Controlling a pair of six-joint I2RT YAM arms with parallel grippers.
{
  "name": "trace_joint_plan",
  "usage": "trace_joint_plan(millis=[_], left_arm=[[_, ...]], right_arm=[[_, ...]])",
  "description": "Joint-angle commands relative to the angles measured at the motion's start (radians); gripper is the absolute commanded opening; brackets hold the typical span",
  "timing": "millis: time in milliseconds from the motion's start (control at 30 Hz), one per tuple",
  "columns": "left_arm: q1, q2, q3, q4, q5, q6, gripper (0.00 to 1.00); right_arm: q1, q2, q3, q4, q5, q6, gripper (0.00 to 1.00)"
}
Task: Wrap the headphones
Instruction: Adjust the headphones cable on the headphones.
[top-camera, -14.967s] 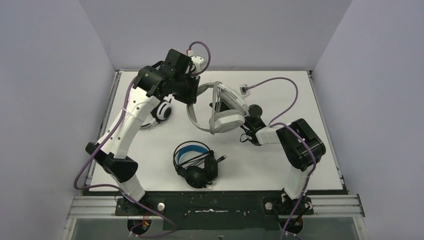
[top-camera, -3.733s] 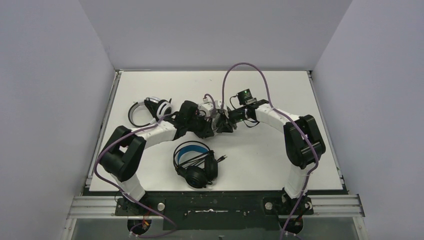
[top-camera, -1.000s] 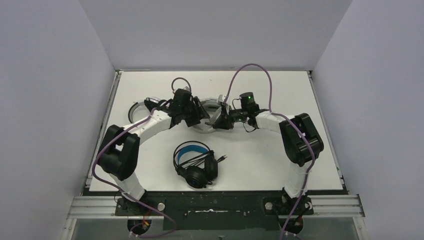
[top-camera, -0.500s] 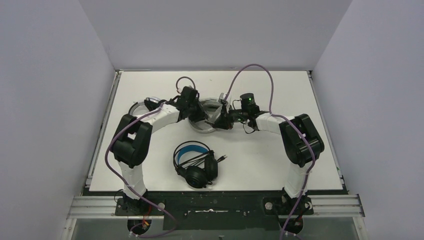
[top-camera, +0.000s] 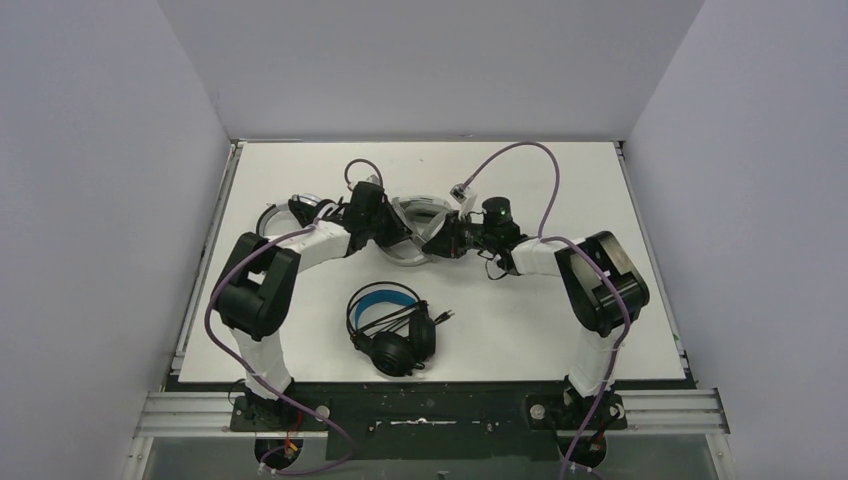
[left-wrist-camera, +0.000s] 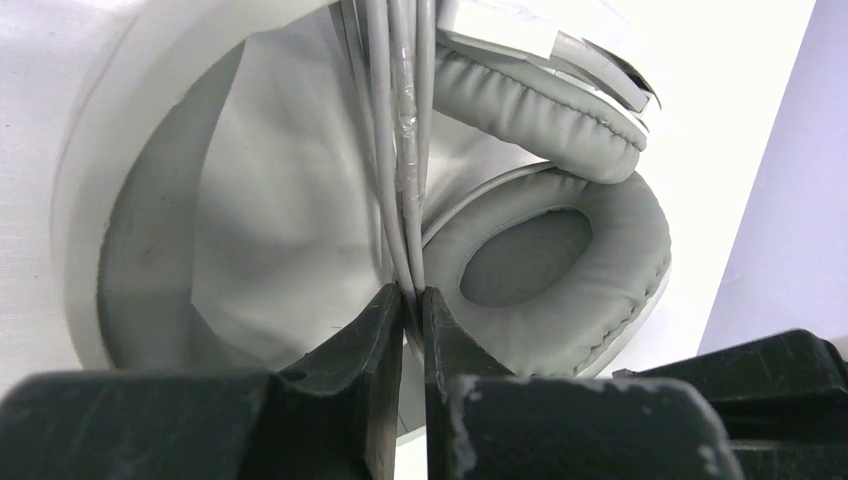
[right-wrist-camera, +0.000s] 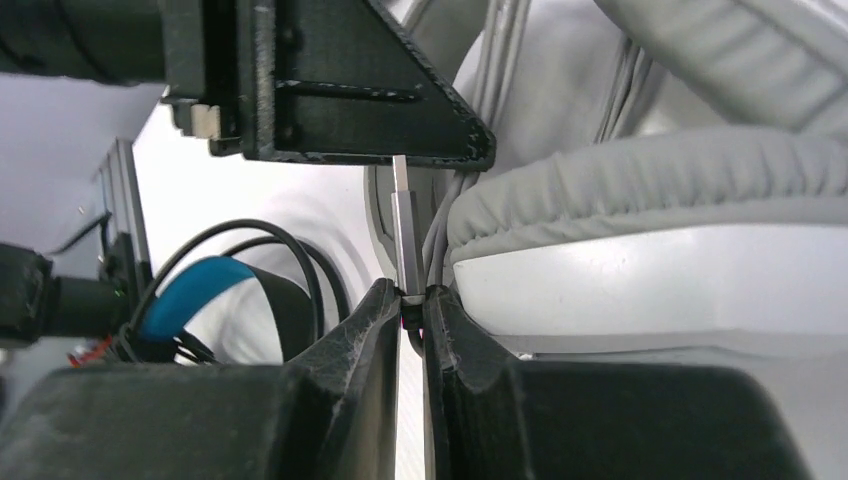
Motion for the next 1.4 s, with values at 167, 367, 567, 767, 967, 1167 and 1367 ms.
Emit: trace_joint_plan(millis=[167, 367, 567, 767, 967, 1167, 1367], left_arm=[[0.014, -0.118, -0.106, 0.124, 0.074, -0.006, 0.0], [0.015, -0.157, -0.139, 0.136, 0.082, 0.006, 0.0], [0.001, -0.175, -0.116, 0.137, 0.116, 0.075, 0.0], [-0.018, -0.192, -0.099, 0.125, 0.112, 0.122, 0.0], [-0.024, -0.145, -0.063, 0.155, 0.193, 0.085, 0.0], [-0.017, -0.118, -0.014, 0.11, 0.175, 0.074, 0.0], [-0.011, -0.102, 0.006, 0.044, 0.139, 0.093, 0.07]], right_arm=[[0.033, -0.078, 0.084, -0.29, 0.363, 0.161, 0.0], [0.049, -0.05, 0.199, -0.545, 0.426, 0.061, 0.0], [0.093, 0.029, 0.4, -0.842, 0.424, -0.114, 0.0], [0.142, 0.105, 0.572, -1.05, 0.418, -0.254, 0.0], [0.174, 0.179, 0.699, -1.192, 0.416, -0.341, 0.05], [0.178, 0.185, 0.761, -1.229, 0.414, -0.351, 0.1], [0.174, 0.172, 0.782, -1.244, 0.433, -0.315, 0.22]])
